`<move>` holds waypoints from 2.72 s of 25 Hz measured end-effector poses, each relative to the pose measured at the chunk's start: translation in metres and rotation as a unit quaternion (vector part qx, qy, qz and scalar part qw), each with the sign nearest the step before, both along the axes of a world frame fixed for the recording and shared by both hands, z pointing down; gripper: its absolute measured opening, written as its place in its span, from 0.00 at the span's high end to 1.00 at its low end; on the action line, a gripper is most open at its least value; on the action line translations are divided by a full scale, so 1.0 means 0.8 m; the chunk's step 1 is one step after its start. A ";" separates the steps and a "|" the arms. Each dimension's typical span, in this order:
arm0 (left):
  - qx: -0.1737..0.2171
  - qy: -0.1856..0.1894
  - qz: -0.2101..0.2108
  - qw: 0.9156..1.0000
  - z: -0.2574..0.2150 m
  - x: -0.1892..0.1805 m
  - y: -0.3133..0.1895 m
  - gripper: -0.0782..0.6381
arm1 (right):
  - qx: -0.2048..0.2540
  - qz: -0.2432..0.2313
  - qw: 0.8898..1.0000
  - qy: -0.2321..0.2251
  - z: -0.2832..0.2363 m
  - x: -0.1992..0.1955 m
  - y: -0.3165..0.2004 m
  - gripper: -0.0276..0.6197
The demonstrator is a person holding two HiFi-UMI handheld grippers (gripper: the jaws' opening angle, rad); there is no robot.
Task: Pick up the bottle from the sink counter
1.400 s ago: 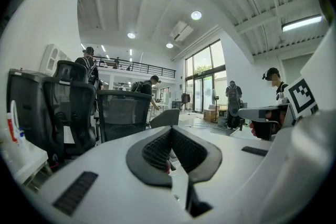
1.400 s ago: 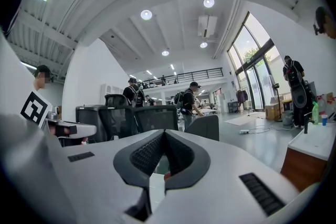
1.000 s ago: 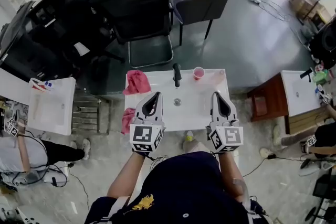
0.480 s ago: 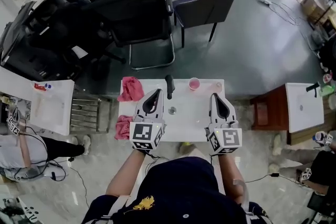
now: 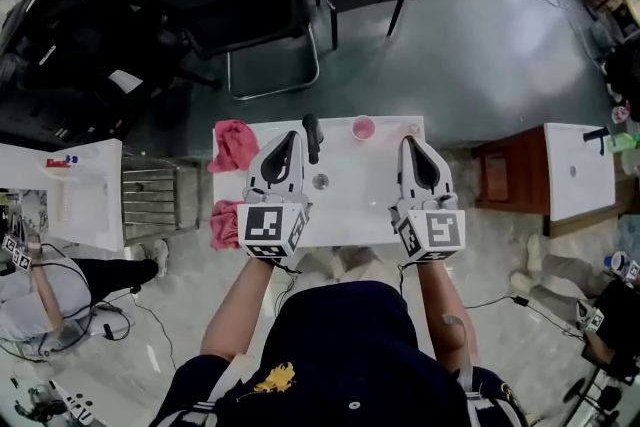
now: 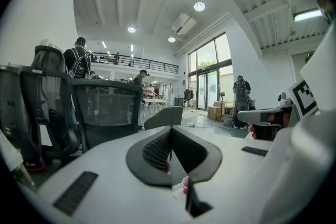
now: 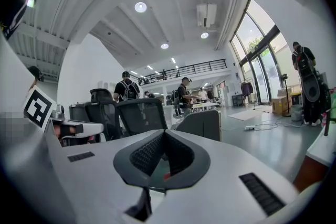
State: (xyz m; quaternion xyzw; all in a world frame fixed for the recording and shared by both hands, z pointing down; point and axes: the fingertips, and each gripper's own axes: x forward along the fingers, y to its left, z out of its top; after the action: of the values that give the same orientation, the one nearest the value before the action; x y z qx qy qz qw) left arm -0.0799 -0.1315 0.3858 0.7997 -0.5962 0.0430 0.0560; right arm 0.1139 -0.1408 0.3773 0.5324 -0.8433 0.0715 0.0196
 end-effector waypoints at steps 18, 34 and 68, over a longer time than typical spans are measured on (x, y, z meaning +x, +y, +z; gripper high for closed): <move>-0.052 0.009 0.059 0.997 0.078 0.051 -0.033 0.87 | -0.031 0.077 0.996 0.008 0.059 0.047 -0.024 0.92; -0.080 0.015 0.084 0.993 0.143 0.097 -0.084 0.87 | -0.054 0.107 0.993 0.021 0.133 0.087 -0.060 0.92; -0.149 0.019 0.101 0.983 0.282 0.166 -0.126 0.87 | -0.129 0.141 0.980 0.049 0.291 0.128 -0.105 0.92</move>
State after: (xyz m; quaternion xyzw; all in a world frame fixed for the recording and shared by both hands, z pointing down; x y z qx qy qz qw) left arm 0.0529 -0.2320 0.6117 0.8390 -0.4983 0.1215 0.1816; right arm 0.2160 -0.2251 0.6101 0.6416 -0.7416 0.1555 0.1192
